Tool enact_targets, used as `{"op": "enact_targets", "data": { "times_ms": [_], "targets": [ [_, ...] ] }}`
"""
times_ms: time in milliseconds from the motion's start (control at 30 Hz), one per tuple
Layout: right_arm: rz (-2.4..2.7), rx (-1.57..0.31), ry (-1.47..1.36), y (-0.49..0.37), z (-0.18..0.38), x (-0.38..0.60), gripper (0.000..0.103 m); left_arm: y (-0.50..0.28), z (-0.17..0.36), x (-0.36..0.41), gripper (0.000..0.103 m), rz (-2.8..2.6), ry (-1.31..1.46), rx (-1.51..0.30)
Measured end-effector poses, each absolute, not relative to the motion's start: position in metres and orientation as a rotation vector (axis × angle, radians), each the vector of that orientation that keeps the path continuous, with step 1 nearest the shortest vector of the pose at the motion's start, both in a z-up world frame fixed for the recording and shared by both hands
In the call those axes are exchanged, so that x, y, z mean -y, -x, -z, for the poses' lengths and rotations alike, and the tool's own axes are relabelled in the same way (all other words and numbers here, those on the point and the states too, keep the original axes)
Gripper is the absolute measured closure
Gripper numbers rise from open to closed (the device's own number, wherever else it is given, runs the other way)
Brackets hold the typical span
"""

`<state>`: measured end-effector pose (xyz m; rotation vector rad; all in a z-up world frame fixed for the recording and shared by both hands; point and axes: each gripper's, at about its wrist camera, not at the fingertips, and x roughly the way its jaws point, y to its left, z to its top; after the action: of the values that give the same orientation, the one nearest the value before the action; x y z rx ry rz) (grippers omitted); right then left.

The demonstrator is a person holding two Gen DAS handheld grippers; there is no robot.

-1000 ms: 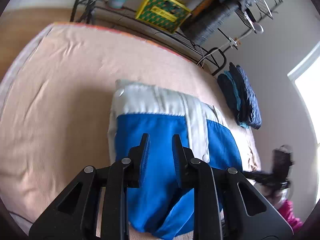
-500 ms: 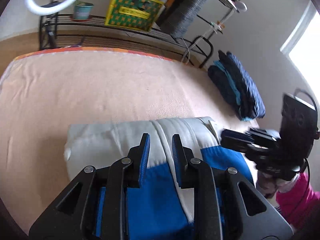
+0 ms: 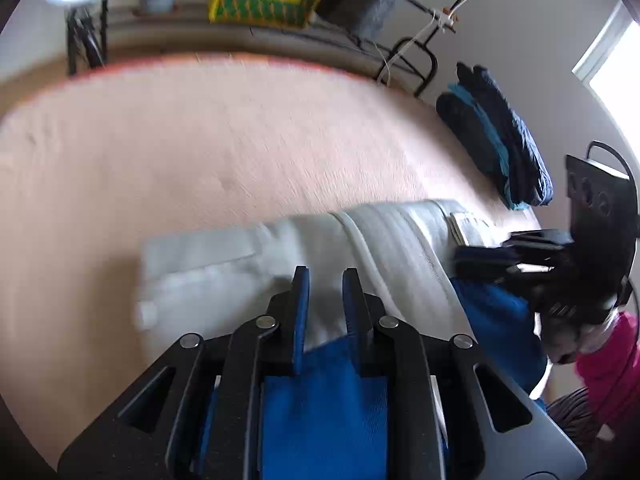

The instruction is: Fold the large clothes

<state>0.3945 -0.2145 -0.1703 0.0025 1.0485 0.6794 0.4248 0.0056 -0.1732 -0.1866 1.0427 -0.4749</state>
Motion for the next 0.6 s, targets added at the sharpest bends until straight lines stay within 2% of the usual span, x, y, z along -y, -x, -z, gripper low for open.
{"op": "enact_targets", "data": {
  "times_ms": [67,233,367,400,500,600],
  "targets": [
    [-0.675,-1.003,-0.022,-0.377,0.155,0.238,0.091,-0.41,0.159,-0.02,0.084,0.435,0.181,-0.993],
    [-0.686,-1.042,-0.077,-0.337,0.167,0.277,0.091,-0.38,0.165,-0.052,0.084,0.393,0.238,-1.019],
    [-0.68,-1.084,-0.082,-0.339,0.18,0.28,0.092,-0.378,0.198,-0.049,0.084,0.371,0.221,-1.113],
    [-0.67,-1.092,-0.076,-0.342,0.187,0.279,0.096,-0.379,0.205,-0.047,0.084,0.364,0.219,-1.116],
    [-0.656,-1.079,-0.062,-0.343,0.192,0.276,0.096,-0.381,0.203,-0.037,0.084,0.354,0.138,-1.107],
    [-0.625,-1.09,-0.053,-0.335,0.18,0.28,0.096,-0.377,0.191,-0.044,0.084,0.336,0.211,-1.116]
  ]
}}
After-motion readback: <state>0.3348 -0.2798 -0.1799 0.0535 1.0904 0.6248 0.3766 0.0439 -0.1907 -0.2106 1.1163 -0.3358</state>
